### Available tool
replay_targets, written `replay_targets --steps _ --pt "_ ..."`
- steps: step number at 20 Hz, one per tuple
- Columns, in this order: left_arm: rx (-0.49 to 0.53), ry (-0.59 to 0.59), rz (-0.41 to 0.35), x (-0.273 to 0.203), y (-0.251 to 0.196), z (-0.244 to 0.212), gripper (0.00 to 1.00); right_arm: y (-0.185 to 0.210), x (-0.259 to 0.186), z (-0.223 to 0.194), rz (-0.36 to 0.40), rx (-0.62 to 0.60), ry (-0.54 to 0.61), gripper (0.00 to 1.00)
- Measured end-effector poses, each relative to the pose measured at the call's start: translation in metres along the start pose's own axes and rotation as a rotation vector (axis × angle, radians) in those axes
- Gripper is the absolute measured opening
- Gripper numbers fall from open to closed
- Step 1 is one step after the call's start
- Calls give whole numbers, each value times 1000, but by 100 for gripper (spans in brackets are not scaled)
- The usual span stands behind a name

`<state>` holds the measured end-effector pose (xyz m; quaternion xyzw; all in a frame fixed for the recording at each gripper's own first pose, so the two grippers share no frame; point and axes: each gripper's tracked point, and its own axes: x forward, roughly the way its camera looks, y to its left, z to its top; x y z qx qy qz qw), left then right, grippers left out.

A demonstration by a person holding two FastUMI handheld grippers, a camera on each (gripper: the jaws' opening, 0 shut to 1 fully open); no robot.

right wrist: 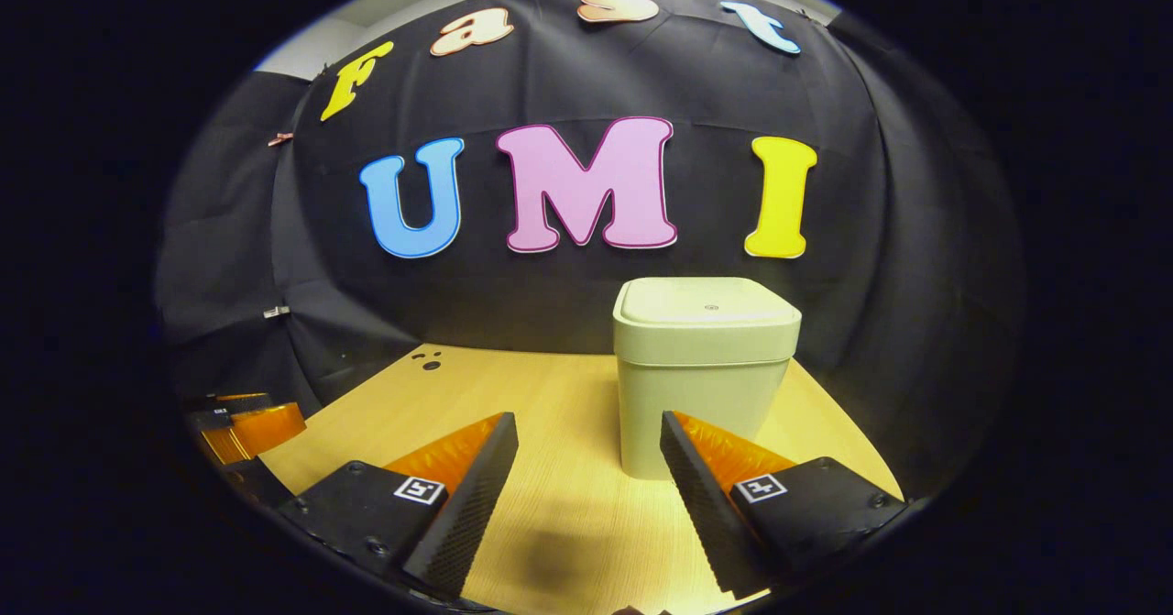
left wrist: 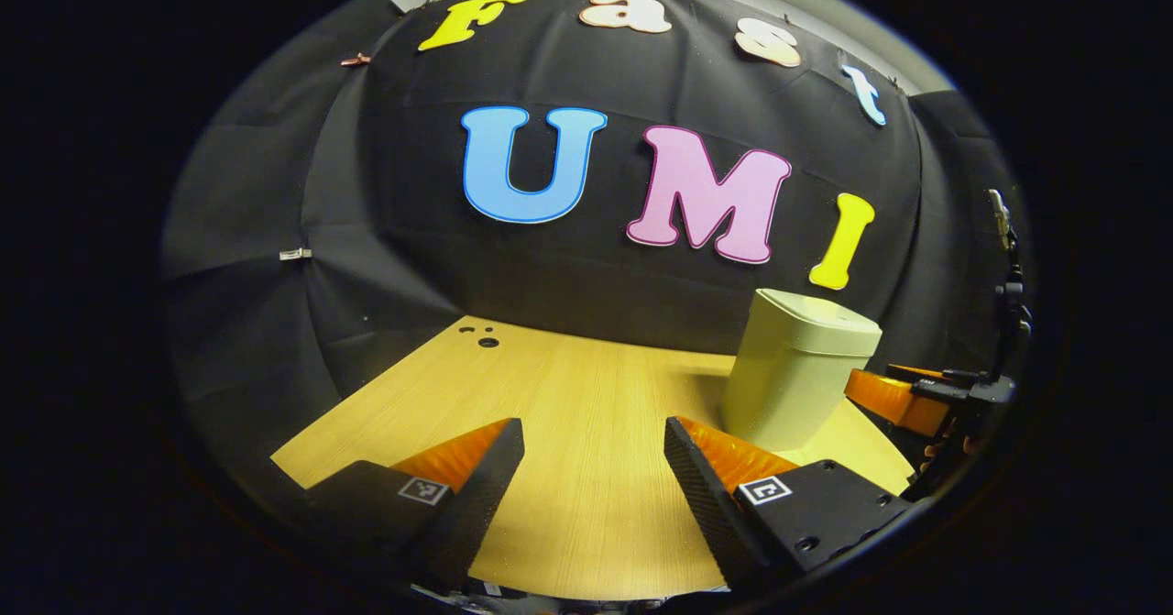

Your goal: Press the lid of the desktop garbage bin to open it, pick up the crumpled paper on the desktop and throw it into the bin, then pick up the pop can on the desktop and drop it into the bin, and finally close the garbage bin lid.

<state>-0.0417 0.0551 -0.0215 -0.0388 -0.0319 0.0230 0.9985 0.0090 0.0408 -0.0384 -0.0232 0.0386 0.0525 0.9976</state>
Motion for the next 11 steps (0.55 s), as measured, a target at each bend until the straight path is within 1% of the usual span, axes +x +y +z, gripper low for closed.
replay_targets --steps 3,7,11 --pt "24 -21 1 -8 4 1 99 8 -15 -7 22 -16 3 99" --pt "28 -24 3 -14 6 -1 98 18 -21 -18 35 -15 27 98" --pt "29 -16 5 -14 9 -1 99 24 -25 -18 43 -24 31 99"
